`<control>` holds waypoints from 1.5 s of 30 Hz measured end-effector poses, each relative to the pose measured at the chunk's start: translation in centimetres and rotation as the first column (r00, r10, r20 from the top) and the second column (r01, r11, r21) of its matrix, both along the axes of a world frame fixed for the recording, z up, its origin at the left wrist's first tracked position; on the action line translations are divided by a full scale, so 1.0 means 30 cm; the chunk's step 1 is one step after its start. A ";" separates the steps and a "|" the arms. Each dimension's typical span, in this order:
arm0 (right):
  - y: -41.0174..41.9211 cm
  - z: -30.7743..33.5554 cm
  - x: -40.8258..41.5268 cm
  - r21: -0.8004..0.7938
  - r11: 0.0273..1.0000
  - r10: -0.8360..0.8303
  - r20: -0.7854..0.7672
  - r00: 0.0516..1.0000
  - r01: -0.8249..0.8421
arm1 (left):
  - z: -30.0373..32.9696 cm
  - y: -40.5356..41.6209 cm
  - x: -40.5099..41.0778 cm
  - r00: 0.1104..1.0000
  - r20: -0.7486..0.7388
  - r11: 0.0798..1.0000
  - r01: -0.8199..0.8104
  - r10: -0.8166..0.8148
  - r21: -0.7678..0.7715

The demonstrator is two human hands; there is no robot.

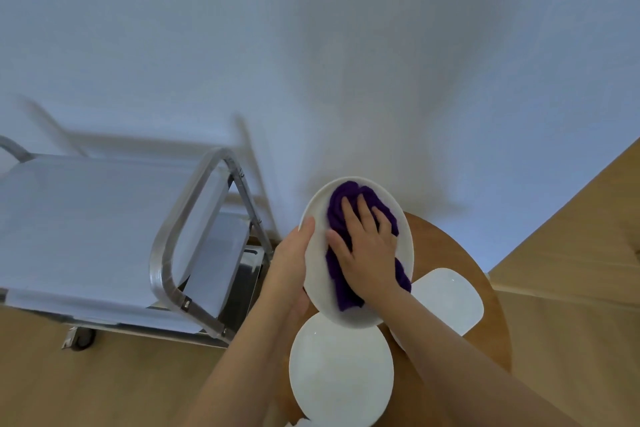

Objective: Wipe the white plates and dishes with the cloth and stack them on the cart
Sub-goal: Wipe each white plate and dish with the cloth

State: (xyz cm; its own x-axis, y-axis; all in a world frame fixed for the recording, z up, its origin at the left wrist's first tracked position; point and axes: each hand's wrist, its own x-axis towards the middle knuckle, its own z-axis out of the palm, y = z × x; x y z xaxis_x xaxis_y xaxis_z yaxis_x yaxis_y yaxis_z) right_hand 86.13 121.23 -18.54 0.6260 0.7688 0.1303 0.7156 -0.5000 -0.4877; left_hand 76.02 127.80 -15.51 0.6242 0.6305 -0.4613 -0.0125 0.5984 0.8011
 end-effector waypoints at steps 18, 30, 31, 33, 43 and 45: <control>-0.242 -0.299 0.015 -0.189 0.951 0.185 -0.289 0.940 -0.245 | -0.343 -0.004 -0.137 0.938 -0.312 0.970 -0.198 0.147 -0.138; -0.218 -0.328 0.048 -0.055 0.984 -0.171 -0.530 0.831 0.168 | -0.569 -0.164 -0.236 0.736 -0.676 0.990 -0.111 0.026 -0.082; -0.219 -0.336 0.050 -0.066 0.982 -0.186 -0.540 0.821 0.178 | -0.582 -0.172 -0.243 0.731 -0.682 0.989 -0.102 0.003 -0.105; -0.223 -0.353 0.053 -0.094 0.978 -0.206 -0.545 0.813 0.185 | -0.606 -0.184 -0.258 0.731 -0.682 0.983 -0.104 -0.028 -0.151; -0.223 -0.382 0.061 -0.132 0.965 -0.258 -0.608 0.751 0.225 | -0.684 -0.204 -0.276 0.646 -0.763 1.000 -0.022 0.010 -0.006; -0.216 -0.383 0.057 -0.136 0.967 -0.254 -0.618 0.744 0.217 | -0.691 -0.202 -0.268 0.604 -0.797 0.997 0.066 -0.006 0.043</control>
State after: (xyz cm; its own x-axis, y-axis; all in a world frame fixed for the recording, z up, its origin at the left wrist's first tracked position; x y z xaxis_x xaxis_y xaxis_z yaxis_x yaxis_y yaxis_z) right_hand 87.85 114.74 -30.04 0.7151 0.5797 -0.3906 0.1159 -0.6494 -0.7515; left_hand 67.98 121.74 -36.23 0.0525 0.6611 -0.7485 0.6685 0.5335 0.5181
